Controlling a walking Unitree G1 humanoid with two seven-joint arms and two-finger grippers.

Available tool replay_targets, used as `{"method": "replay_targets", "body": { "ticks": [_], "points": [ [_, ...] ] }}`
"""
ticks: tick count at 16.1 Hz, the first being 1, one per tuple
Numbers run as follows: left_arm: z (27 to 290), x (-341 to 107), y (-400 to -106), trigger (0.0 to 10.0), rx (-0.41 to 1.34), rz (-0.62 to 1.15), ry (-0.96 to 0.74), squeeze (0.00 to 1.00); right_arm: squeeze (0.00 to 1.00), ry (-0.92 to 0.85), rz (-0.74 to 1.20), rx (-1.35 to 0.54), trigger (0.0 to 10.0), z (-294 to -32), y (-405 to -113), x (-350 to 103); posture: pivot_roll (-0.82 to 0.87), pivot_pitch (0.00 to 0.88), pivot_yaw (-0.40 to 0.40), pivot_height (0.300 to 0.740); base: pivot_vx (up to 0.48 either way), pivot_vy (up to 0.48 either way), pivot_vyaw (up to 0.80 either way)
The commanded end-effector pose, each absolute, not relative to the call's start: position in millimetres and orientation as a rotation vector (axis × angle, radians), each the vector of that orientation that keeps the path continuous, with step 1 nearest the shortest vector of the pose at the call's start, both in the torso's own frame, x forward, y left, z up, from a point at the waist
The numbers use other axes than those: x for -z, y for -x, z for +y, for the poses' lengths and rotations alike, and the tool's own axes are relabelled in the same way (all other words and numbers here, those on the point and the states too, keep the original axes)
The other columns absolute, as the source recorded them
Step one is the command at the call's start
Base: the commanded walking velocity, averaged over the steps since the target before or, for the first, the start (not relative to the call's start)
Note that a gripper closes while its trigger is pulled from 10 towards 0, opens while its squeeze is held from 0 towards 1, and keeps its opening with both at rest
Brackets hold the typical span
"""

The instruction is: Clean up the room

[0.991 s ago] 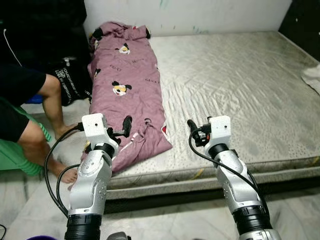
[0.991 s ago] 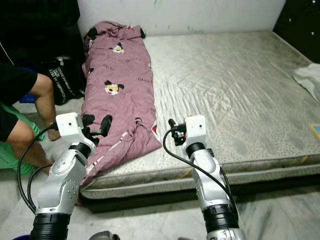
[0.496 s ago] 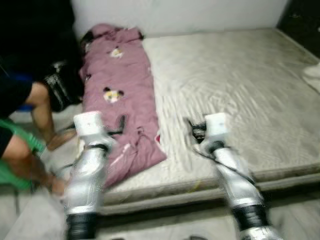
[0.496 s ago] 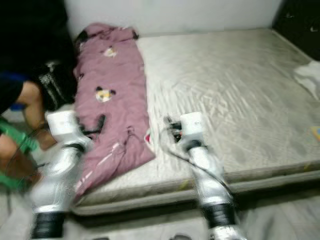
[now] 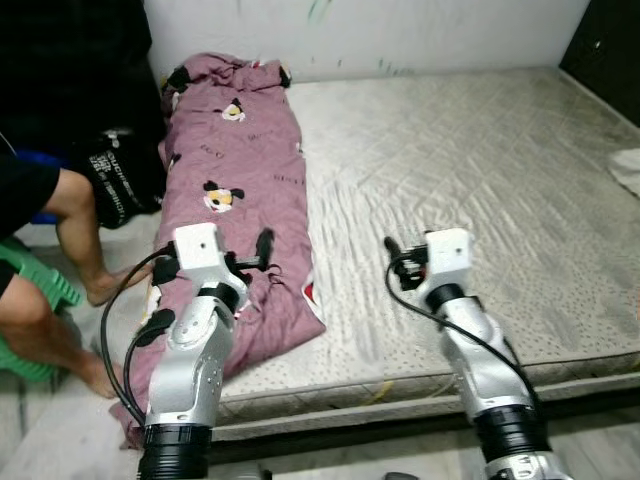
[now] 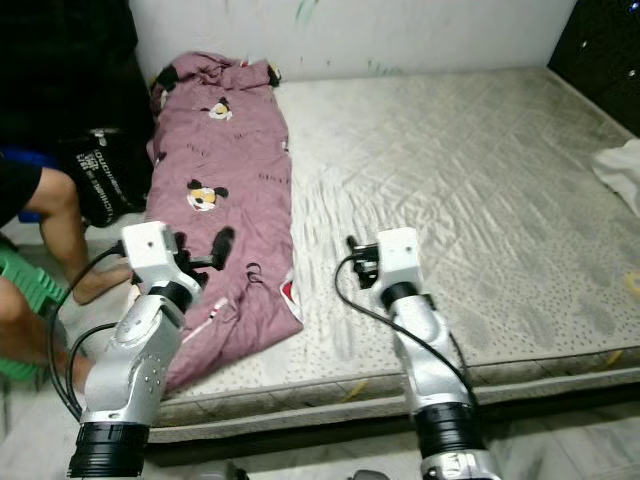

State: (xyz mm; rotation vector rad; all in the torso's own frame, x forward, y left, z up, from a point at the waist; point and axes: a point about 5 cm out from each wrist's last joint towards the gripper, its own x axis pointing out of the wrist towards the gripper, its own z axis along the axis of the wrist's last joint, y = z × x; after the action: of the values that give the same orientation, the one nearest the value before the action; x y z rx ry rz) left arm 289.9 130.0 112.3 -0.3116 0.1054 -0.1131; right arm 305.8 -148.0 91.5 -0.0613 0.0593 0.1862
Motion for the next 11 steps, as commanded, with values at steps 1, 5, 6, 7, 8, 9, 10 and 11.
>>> {"method": "replay_targets", "body": {
  "ticks": [1,5,6,7,8,9,10,11],
  "points": [
    [136.5,-110.5,-290.1,10.0,0.098,0.118,0.306,0.00,0.00,0.052,0.057,-0.203,10.0,-139.8,-306.0,-91.0,0.00,0.000,0.011,0.740,0.000,0.480,0.00],
    [136.9,-110.8,-290.4,10.0,0.095,0.118,0.306,0.00,0.00,0.051,0.061,-0.202,10.0,-140.3,-307.1,-91.0,0.00,0.000,0.012,0.740,0.000,0.480,0.00],
    [137.1,-110.6,-290.3,10.0,0.094,0.119,0.305,0.00,0.00,0.052,0.062,-0.202,10.0,-140.5,-307.4,-90.9,0.00,0.000,0.012,0.740,0.000,0.480,0.00],
    [137.2,-111.0,-290.3,10.0,0.095,0.115,0.302,0.00,0.00,0.053,0.063,-0.202,10.0,-140.5,-307.6,-90.8,0.00,0.000,0.012,0.740,0.000,0.480,0.00],
    [137.5,-111.8,-290.2,10.0,0.092,0.104,0.305,0.00,0.00,0.053,0.064,-0.203,10.0,-140.5,-307.9,-90.6,0.00,0.000,0.012,0.740,0.000,0.259,0.00],
    [137.2,-112.4,-290.3,10.0,0.094,0.100,0.309,0.00,0.00,0.054,0.067,-0.203,10.0,-140.6,-308.1,-90.2,0.00,0.000,0.012,0.740,0.000,0.000,0.00],
    [137.3,-112.6,-290.4,10.0,0.095,0.100,0.309,0.00,0.00,0.054,0.068,-0.203,10.0,-140.6,-308.3,-90.1,0.00,0.000,0.012,0.740,0.000,0.000,0.00],
    [138.0,-112.2,-290.6,10.0,0.089,0.103,0.308,0.00,0.00,0.055,0.069,-0.203,10.0,-140.5,-308.5,-90.1,0.00,0.000,0.012,0.740,0.000,0.000,0.00]
  ]
}}
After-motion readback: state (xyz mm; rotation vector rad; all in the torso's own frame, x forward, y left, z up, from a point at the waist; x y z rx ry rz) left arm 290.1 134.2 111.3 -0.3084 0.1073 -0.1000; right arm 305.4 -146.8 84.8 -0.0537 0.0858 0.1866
